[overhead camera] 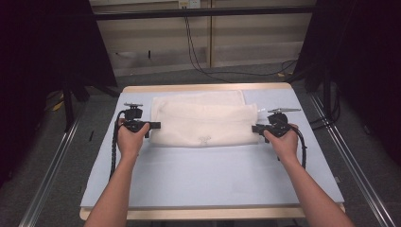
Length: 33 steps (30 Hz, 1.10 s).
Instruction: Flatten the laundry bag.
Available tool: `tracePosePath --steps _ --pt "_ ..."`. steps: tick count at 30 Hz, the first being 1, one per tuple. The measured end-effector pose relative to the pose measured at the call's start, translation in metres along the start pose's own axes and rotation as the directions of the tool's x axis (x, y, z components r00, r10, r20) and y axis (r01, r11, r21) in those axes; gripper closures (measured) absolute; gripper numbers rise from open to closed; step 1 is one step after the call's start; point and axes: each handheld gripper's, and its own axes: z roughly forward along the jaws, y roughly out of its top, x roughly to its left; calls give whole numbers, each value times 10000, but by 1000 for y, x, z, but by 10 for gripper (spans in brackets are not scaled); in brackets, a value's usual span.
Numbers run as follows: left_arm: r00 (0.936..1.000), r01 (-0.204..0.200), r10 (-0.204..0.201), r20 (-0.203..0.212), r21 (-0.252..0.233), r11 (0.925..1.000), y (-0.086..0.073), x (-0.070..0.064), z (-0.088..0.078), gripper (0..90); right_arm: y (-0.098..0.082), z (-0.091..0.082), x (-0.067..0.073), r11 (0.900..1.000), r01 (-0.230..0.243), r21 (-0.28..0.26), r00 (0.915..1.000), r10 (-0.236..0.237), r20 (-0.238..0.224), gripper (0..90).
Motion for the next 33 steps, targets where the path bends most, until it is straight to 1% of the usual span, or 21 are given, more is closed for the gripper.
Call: tracePosePath --steps 1,3,5,7,8,9,10,11,12,14,15,16,18,20,24,26,28,30,31,32,33 --pt "9999 -37 34 160 207 9998 -1 -1 -3 825 -1 -3 1 10000 9 -5 9999 -9 -136 835" --pt "9998 -90 86 198 219 9997 -3 -2 -6 835 -1 -5 1 9998 111 136 9997 -109 -204 845" --pt "9992 -167 149 380 461 9988 -11 -3 -17 844 -4 -13 6 9977 655 148 9977 -653 -166 856" --pt "9990 -173 155 409 434 9989 -15 -5 -20 848 -10 -17 9 9961 876 128 9960 -873 -203 857" --pt "9984 -204 189 537 262 9995 -25 -5 -27 849 -14 -19 11 9935 1123 160 9936 -1121 -147 857" --pt "9984 -204 189 537 262 9995 -25 -5 -27 852 -14 -19 11 9935 1123 160 9936 -1121 -147 857" --pt "9985 -219 203 510 294 9993 -31 -6 -28 852 -18 -21 12 9915 1288 196 9917 -1287 -40 858" --pt "9978 -144 122 659 323 9994 -44 -4 -32 853 -28 -25 12 9894 1431 254 9897 -1430 -35 858" --pt "9978 -144 122 659 323 9994 -44 -4 -32 853 -28 -25 12 9894 1431 254 9897 -1430 -35 858" --pt "9973 -144 122 720 305 9994 -59 -5 -33 854 -41 -32 12 9900 1399 191 9901 -1396 -146 857" --pt "9971 -173 146 748 346 9993 -65 -5 -33 854 -41 -32 12 9900 1399 191 9901 -1396 -146 857" --pt "9969 -170 143 776 349 9992 -75 -6 -33 854 -46 -35 14 9879 1536 202 9880 -1532 -215 853" --pt "9969 -239 202 764 487 9985 -78 -5 -33 853 -47 -36 17 9861 1616 384 9868 -1610 -189 853" --pt "9969 -43 18 789 318 9995 -83 -5 -34 851 -48 -37 20 9859 1622 422 9867 -1617 -154 850" --pt "9966 -91 59 822 394 9992 -88 -8 -35 848 -50 -38 19 9860 1618 413 9867 -1610 -213 849" --pt "9960 184 -225 865 481 9987 -84 -7 -36 836 -52 -37 18 9866 1560 468 9875 -1546 -319 849" --pt "9960 433 -469 756 484 9979 -77 -5 -34 755 -50 -35 16 9857 1601 518 9865 -1579 -441 849" --pt "9963 660 -650 557 -153 9977 -68 -5 -30 611 -48 -34 15 9848 1638 577 9858 -1612 -475 848" --pt "9932 1003 -984 627 -280 9946 -63 -5 -27 576 -47 -34 15 9841 1681 582 9850 -1653 -498 847" --pt "9931 1021 -993 617 -442 9938 -56 -3 -21 490 -48 -34 14 9844 1650 606 9853 -1618 -544 845" --pt "9931 1021 -993 617 -442 9938 -56 -3 -21 477 -48 -34 14 9844 1650 606 9853 -1618 -544 845"
